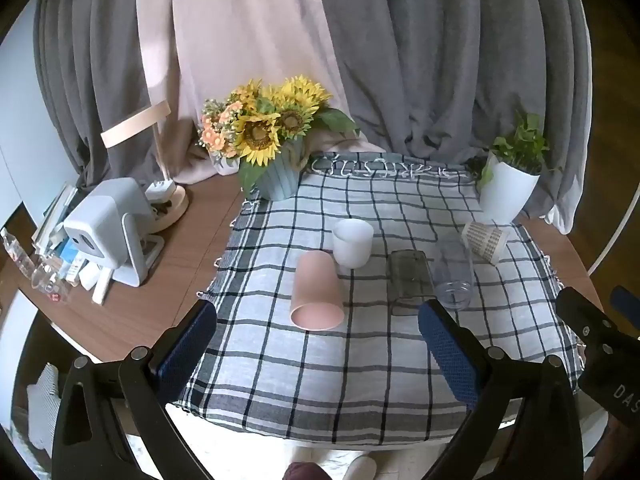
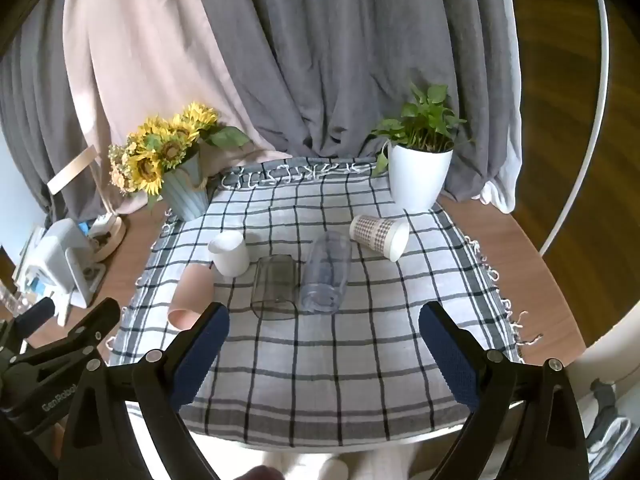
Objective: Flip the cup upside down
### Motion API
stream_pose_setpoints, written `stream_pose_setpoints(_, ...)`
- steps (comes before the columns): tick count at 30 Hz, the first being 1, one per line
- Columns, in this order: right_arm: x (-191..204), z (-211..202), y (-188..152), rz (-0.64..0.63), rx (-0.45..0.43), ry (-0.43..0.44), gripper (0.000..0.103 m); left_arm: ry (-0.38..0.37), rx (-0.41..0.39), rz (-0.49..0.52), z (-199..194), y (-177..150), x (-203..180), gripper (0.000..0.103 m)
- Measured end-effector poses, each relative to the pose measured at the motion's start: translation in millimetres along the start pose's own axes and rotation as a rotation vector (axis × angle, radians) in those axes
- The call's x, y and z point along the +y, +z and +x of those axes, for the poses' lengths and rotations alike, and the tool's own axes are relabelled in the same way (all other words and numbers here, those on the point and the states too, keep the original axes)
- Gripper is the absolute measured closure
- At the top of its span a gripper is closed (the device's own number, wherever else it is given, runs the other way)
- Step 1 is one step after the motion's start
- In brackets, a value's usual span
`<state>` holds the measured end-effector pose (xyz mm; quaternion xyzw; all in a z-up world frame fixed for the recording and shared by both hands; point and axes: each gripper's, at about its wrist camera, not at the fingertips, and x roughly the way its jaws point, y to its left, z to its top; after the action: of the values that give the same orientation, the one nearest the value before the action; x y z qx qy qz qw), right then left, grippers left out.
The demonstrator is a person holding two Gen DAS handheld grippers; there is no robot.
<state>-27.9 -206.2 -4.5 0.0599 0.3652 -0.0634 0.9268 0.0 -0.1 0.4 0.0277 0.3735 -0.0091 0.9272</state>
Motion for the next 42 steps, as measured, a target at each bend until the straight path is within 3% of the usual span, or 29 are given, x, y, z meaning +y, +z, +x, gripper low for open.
stream_pose_setpoints(6, -1, -4, -6, 0.007, -0.002, 0.002, 0.007, 0.006, -0.010, 0.003, -1, 0, 0, 0.000)
stream_pose_setpoints(13, -5, -11, -3, 0.003, -0.029, -0.005, 0.007, 0.007, -0.010, -0.002, -17, 24, -23, 0.000)
stream_pose_setpoints(16, -7, -18, -4, 0.008, -0.040, -0.007, 0.007, -0.018, -0.023, -0.009, -16, 17, -12, 0.000)
stream_pose_setpoints(42, -7, -22, -5, 0.003, -0.043, -0.017, 0.007, -0.004, -0.037, 0.006, -16, 6, -13, 0.000)
